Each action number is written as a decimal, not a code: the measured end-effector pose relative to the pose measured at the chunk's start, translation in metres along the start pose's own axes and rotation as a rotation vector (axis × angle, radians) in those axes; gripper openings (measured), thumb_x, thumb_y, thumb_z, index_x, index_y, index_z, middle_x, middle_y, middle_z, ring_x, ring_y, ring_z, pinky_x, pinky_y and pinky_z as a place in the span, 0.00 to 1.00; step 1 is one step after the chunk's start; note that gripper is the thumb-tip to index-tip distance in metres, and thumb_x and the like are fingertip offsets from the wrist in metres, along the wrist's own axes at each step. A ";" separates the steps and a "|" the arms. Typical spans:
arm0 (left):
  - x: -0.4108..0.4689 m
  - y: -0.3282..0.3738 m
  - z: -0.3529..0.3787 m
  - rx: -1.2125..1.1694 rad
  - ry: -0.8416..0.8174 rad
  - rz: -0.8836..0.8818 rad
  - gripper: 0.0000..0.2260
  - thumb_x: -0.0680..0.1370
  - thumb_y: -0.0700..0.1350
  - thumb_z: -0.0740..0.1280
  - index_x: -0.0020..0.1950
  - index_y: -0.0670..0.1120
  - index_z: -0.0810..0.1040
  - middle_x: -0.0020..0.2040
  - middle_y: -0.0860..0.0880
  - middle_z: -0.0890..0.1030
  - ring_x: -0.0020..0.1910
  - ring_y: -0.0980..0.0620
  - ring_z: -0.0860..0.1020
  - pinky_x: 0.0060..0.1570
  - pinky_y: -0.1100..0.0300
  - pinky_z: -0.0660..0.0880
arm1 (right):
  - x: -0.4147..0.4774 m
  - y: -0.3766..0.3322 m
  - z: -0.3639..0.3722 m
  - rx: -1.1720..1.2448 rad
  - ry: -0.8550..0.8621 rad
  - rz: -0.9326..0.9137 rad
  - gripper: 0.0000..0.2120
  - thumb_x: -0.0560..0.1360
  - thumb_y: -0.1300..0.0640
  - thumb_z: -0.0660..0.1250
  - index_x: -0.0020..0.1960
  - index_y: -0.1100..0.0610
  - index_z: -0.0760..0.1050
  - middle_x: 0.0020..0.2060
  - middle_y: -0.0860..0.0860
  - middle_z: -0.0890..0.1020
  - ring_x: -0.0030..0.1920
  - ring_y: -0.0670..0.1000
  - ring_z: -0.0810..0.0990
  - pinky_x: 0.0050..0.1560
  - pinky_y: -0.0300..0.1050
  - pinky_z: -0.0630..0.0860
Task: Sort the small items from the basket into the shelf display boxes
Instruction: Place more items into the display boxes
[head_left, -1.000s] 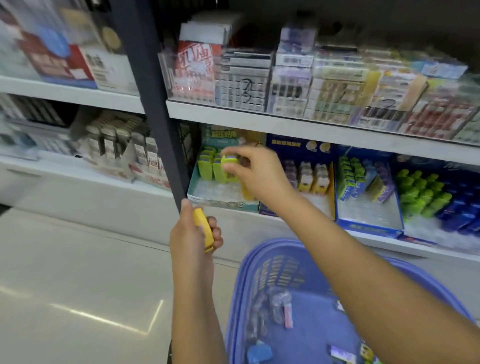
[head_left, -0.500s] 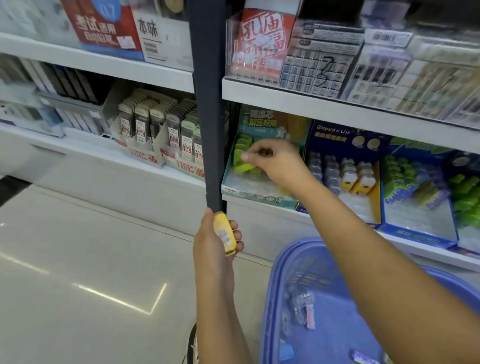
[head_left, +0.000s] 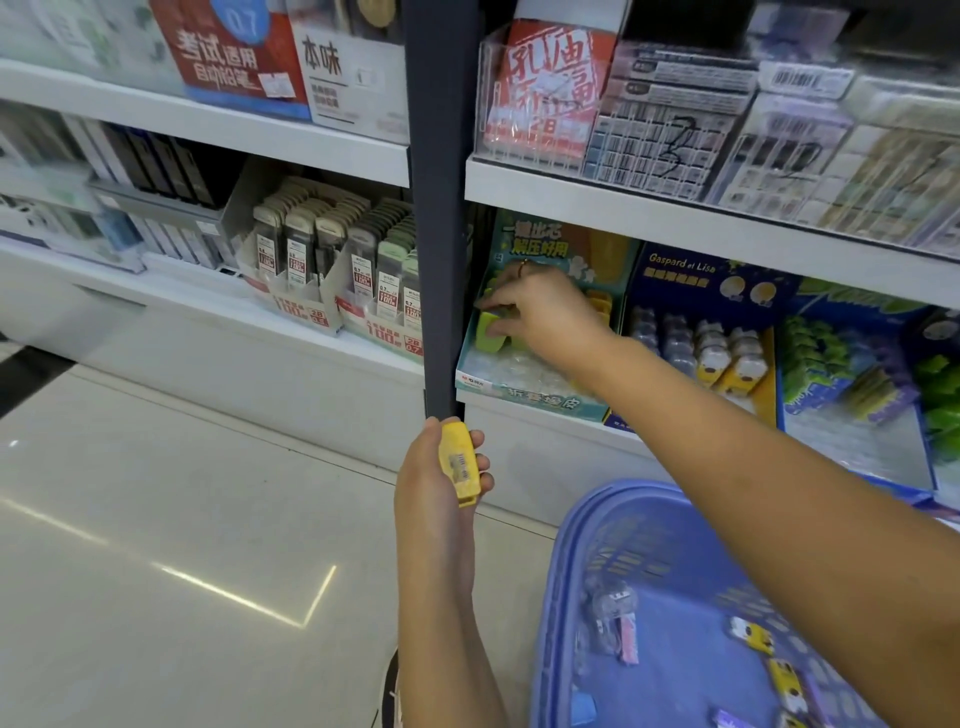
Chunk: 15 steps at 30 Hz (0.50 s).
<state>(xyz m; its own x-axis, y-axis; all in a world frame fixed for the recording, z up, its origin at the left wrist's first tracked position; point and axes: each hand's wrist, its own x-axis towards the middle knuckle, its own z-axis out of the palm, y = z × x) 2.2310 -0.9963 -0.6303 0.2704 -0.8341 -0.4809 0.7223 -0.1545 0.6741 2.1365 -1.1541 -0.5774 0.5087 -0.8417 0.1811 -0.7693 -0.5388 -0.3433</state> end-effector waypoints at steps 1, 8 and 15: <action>0.000 0.000 0.001 0.005 0.000 0.001 0.11 0.81 0.49 0.59 0.48 0.44 0.78 0.34 0.47 0.80 0.29 0.54 0.74 0.26 0.64 0.71 | 0.001 0.001 0.000 -0.009 0.015 0.007 0.17 0.70 0.58 0.73 0.59 0.57 0.79 0.53 0.57 0.78 0.54 0.56 0.76 0.51 0.43 0.72; -0.001 -0.006 -0.001 -0.038 -0.044 0.031 0.14 0.81 0.49 0.57 0.52 0.43 0.79 0.38 0.46 0.81 0.32 0.53 0.76 0.29 0.63 0.73 | -0.004 0.002 0.013 0.048 0.104 0.012 0.12 0.72 0.61 0.71 0.54 0.62 0.81 0.53 0.59 0.76 0.55 0.58 0.75 0.54 0.43 0.70; -0.002 -0.003 0.000 -0.162 -0.124 0.004 0.17 0.80 0.43 0.55 0.63 0.38 0.76 0.47 0.44 0.79 0.42 0.51 0.76 0.42 0.60 0.74 | 0.004 -0.003 0.005 -0.091 -0.013 0.098 0.14 0.74 0.57 0.68 0.60 0.56 0.79 0.59 0.58 0.74 0.62 0.59 0.72 0.61 0.45 0.69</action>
<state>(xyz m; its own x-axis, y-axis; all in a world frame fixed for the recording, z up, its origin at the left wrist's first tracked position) 2.2283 -0.9939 -0.6308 0.1996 -0.8949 -0.3990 0.8171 -0.0727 0.5719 2.1426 -1.1558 -0.5802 0.4335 -0.8905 0.1384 -0.8473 -0.4551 -0.2738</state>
